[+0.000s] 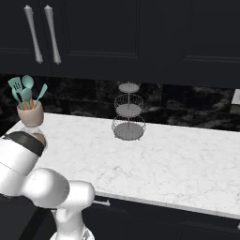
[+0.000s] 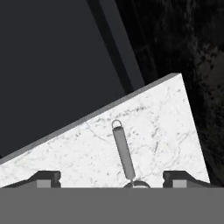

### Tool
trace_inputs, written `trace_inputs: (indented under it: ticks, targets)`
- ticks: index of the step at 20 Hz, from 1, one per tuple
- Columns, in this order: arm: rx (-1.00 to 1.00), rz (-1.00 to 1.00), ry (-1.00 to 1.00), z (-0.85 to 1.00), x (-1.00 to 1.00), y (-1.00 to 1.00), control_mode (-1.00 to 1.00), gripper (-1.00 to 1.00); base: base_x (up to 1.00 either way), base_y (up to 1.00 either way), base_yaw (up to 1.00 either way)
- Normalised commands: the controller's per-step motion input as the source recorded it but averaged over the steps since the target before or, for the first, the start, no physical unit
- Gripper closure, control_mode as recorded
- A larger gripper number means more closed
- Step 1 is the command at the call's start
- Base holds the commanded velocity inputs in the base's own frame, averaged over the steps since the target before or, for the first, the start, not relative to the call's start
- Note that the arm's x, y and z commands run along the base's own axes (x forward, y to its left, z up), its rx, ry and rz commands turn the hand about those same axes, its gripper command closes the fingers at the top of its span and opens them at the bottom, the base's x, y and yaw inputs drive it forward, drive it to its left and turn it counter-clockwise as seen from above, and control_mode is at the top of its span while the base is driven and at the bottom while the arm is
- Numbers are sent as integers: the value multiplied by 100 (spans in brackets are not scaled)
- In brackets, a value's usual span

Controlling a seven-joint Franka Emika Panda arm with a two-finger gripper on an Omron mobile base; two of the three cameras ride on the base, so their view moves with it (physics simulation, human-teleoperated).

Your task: Pick the peeler from the drawer and place it on the counter.

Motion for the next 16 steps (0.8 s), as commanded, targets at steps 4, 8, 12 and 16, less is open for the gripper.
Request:
trace_inputs:
  ticks: [4, 8, 12, 16]
  targets:
    - [9, -3, -10, 37, -85, -100, -100, -100, 0, 0, 0]
    - [13, -7, -6, 44, -24, -100, -100, -100, 0, 0, 0]
    - [23, -14, 0, 90, 42, -100, -100, -100, 0, 0, 0]
    - [38, -12, 0, 100, 86, -100, -100, -100, 0, 0, 0]
